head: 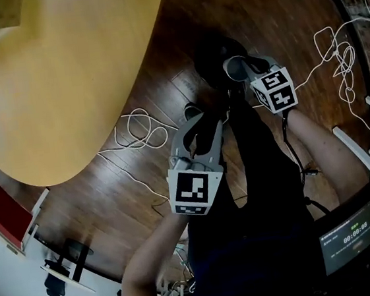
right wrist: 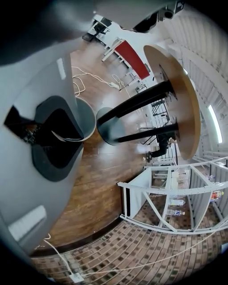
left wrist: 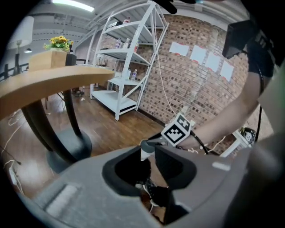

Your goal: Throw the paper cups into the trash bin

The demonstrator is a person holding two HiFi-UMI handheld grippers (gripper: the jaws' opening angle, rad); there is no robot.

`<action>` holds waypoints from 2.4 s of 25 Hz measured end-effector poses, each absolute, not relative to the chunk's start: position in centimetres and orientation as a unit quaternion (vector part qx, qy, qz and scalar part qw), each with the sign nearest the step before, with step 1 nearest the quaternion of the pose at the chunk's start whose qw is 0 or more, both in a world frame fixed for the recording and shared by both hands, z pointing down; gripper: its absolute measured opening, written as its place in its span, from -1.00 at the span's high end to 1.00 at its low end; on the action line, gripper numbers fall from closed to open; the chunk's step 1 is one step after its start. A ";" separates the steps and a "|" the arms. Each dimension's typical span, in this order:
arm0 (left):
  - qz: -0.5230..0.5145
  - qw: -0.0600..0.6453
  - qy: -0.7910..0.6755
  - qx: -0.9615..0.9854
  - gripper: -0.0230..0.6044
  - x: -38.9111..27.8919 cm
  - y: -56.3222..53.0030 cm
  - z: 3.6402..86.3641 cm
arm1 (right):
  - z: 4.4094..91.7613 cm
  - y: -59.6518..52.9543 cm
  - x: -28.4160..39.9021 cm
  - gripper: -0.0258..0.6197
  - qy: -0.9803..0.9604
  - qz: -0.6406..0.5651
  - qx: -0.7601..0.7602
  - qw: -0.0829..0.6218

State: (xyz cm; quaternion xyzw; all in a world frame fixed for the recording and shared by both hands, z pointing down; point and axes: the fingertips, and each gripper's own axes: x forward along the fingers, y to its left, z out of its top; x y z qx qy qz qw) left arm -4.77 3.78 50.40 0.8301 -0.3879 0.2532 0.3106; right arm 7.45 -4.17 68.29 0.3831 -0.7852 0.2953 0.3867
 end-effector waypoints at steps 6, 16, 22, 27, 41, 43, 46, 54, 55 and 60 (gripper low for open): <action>0.271 0.338 -0.385 0.815 0.61 -8.7 5.8 55.3 | 74.6 -2.7 4.1 0.82 -0.815 0.271 0.325 0.396; 0.235 0.386 -0.447 0.772 0.61 -8.8 5.8 60.1 | 86.9 -5.6 3.0 0.82 -0.783 0.318 0.366 0.391; 0.202 0.381 -0.477 0.766 0.61 -10.5 3.4 60.6 | 93.7 -6.3 1.6 0.82 -0.760 0.314 0.341 0.456; 0.179 0.375 -0.488 0.768 0.61 -11.6 1.8 61.2 | 97.6 -6.2 0.7 0.82 -0.747 0.332 0.339 0.466; 0.172 0.362 -0.482 0.779 0.61 -11.6 0.6 62.8 | 101.9 -5.3 1.5 0.70 -0.723 0.369 0.364 0.457; 0.171 0.362 -0.481 0.780 0.61 -11.6 0.8 62.4 | 101.3 -5.5 1.7 0.68 -0.720 0.365 0.370 0.459; 0.170 0.364 -0.479 0.781 0.61 -11.5 1.1 61.7 | 99.8 -6.0 1.9 0.63 -0.720 0.363 0.379 0.454; 0.172 0.364 -0.473 0.784 0.61 -10.2 1.4 57.9 | 92.9 -6.6 0.8 0.65 -0.738 0.389 0.368 0.410; 0.173 0.362 -0.470 0.786 0.61 -9.8 1.7 57.0 | 91.5 -6.5 1.0 0.65 -0.739 0.391 0.368 0.407; 0.183 0.353 -0.469 0.789 0.61 -7.9 3.3 50.4 | 82.2 -4.3 1.7 0.65 -0.761 0.366 0.341 0.412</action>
